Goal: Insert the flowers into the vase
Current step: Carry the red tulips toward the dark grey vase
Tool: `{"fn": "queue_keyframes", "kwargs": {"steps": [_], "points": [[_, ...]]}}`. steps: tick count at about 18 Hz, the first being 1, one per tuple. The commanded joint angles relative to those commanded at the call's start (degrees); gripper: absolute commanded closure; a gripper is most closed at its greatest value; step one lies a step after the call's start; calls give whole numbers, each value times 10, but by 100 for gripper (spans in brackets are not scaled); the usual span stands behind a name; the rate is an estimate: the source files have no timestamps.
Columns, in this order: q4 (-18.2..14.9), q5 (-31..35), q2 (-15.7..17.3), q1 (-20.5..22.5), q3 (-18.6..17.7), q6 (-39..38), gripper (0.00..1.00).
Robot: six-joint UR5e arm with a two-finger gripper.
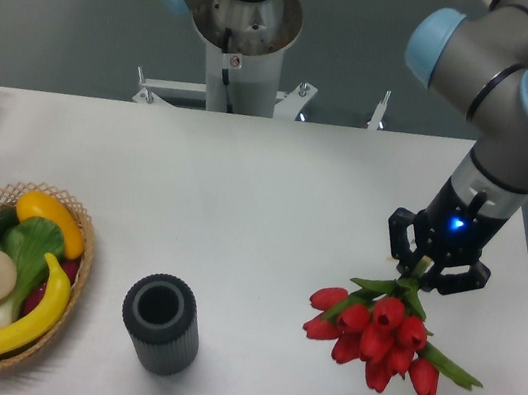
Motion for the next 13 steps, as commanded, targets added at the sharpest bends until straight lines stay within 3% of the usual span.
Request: {"fn": "queue_keyframes", "kwargs": {"steps": [5,8,13], "points": [[79,-184,-11,-18,-5,-107,92],[96,-203,-10,-47,-7,-115,92],[185,-270,-18,-98,-20,-149,92]]}}
